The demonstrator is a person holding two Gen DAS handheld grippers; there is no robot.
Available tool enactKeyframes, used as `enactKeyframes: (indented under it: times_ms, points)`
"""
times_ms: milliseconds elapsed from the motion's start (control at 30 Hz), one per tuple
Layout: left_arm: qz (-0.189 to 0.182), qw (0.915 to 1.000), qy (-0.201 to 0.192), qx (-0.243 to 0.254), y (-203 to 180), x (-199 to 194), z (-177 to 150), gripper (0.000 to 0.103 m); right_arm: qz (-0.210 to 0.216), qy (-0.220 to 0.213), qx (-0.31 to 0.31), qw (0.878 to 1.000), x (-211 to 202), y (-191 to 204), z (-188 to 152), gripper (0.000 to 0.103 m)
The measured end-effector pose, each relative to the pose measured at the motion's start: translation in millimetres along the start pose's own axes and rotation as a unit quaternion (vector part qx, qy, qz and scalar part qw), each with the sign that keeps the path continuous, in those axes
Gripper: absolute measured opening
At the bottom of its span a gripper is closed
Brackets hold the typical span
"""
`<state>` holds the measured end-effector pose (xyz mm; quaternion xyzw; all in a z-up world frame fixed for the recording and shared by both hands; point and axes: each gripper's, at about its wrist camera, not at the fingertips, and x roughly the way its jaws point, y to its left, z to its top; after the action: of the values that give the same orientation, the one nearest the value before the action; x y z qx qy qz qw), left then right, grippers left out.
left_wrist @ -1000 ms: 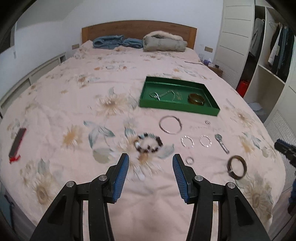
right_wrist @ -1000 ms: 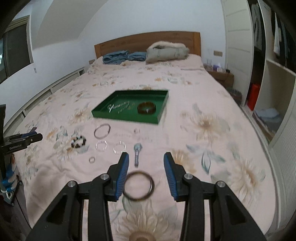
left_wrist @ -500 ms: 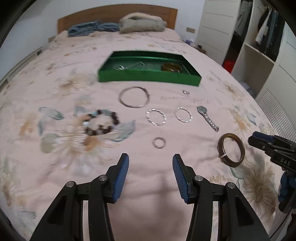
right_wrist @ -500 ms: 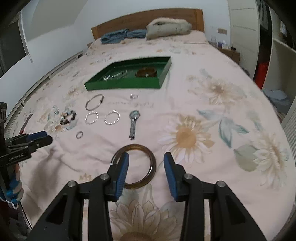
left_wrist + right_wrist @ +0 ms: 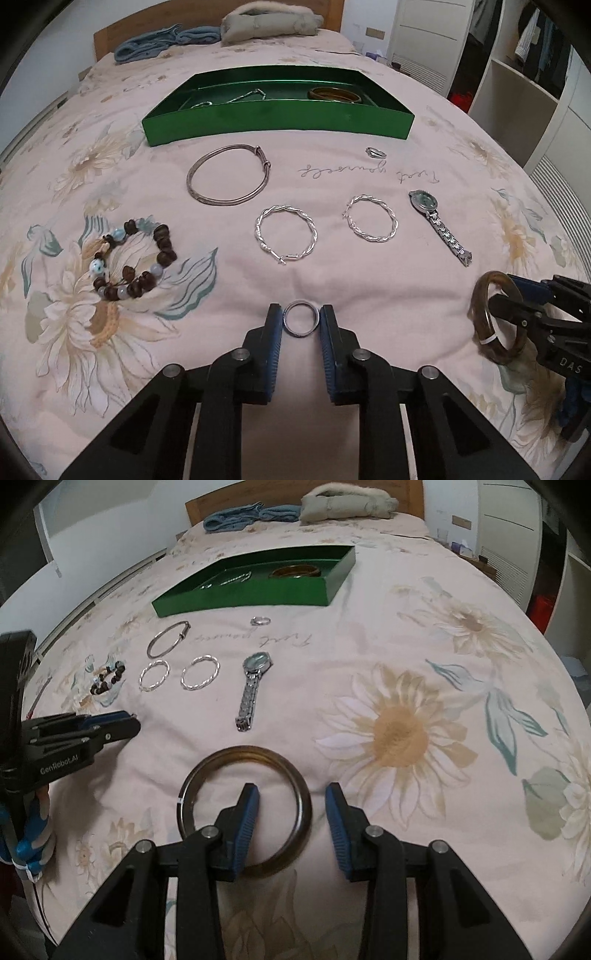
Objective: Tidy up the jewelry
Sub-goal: 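Grasp the dark brown bangle with the right tool while the left tool grasps the small silver ring, then carry the silver ring with the left tool while the right tool carries the brown bangle to the tray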
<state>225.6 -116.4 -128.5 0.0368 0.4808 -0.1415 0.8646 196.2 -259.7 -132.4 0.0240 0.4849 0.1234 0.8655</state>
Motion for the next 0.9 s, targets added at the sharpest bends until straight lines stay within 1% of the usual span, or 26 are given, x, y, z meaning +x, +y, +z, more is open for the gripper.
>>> enactKeyframes:
  times_ms: [67, 100, 133, 200, 367, 500, 600, 700, 733, 900]
  points:
    - [0.004, 1.0000, -0.004, 0.006, -2.1, -0.8, -2.5, 0.020, -0.004, 0.003, -0.008, 1.000, 5.2, 2.6, 1.8, 0.029]
    - [0.004, 0.9999, -0.006, 0.008, -2.9, -2.1, -3.6, 0.020, -0.006, 0.003, -0.010, 1.000, 6.7, 2.8, 2.3, 0.023]
    - [0.003, 0.9999, -0.008, 0.010, -2.5, -3.0, -3.3, 0.020, -0.007, 0.002, -0.011, 1.000, 7.9, 2.8, 2.7, 0.014]
    - [0.000, 0.9999, -0.012, 0.010, -3.1, -7.3, -4.0, 0.020, -0.004, -0.001, -0.008, 1.000, 7.9, 2.5, 2.9, 0.011]
    - [0.000, 0.9996, -0.027, 0.011, -2.8, -27.1, -4.7, 0.020, -0.017, -0.026, -0.010, 0.999, -5.6, 8.2, 0.2, 0.010]
    - [-0.002, 0.9988, -0.049, 0.006, -0.3, -50.9, -2.0, 0.020, -0.023, -0.057, -0.008, 0.998, -31.4, 13.1, 1.9, 0.009]
    - [-0.006, 0.9973, -0.074, 0.000, 5.6, -77.9, 6.0, 0.020, -0.028, -0.082, -0.009, 0.996, -56.7, 17.6, 8.8, 0.009]
    - [-0.004, 0.9954, -0.096, -0.002, 10.8, -102.1, 18.8, 0.020, -0.031, -0.113, -0.011, 0.993, -88.6, 24.9, 23.4, 0.009]
    - [-0.002, 0.9940, -0.110, -0.001, 12.9, -116.4, 27.5, 0.020, -0.033, -0.121, -0.012, 0.992, -97.0, 26.8, 27.8, 0.009]
    - [0.005, 0.9870, -0.160, 0.000, 19.9, -173.4, 66.0, 0.020, -0.045, -0.179, -0.011, 0.983, -160.4, 37.2, 68.6, 0.009]
